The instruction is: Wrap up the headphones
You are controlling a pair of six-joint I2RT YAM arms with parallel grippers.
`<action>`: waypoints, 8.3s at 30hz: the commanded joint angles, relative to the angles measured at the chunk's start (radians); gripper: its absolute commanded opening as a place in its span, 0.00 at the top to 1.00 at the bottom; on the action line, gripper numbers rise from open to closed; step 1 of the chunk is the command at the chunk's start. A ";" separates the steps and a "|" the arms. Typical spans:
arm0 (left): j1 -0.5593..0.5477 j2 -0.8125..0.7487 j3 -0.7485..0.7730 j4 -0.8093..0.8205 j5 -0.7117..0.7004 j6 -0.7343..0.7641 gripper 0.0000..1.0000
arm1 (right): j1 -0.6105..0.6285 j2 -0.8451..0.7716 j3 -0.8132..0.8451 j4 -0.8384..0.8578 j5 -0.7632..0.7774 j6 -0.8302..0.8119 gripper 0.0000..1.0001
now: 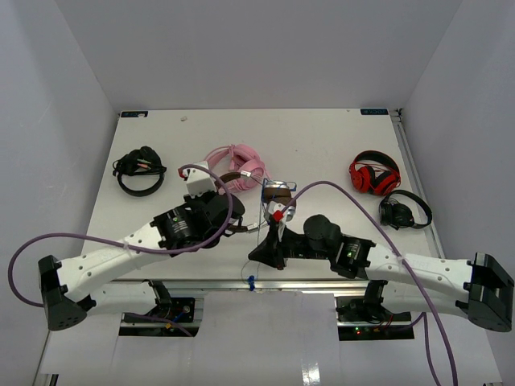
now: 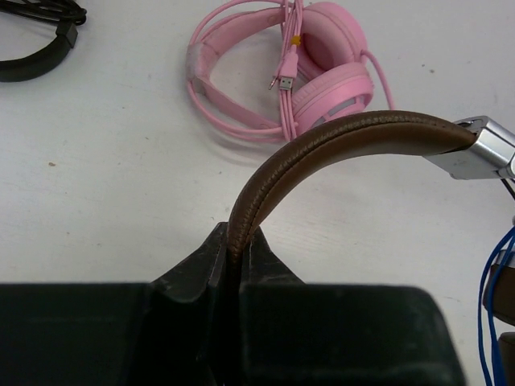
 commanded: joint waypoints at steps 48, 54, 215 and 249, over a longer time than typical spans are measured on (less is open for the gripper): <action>0.007 -0.135 0.071 0.082 0.096 -0.081 1.00 | 0.070 0.276 -0.356 1.095 0.411 -0.315 0.65; 0.007 -0.142 0.089 0.091 0.111 -0.068 1.00 | 0.065 0.407 -0.379 1.293 0.392 -0.313 0.65; 0.073 0.161 0.181 -0.075 -0.024 -0.016 1.00 | -0.165 -0.069 0.231 -0.357 0.249 0.050 0.72; 0.073 0.141 0.036 0.069 0.018 0.042 1.00 | -0.139 -0.395 0.148 -0.531 0.437 0.028 0.61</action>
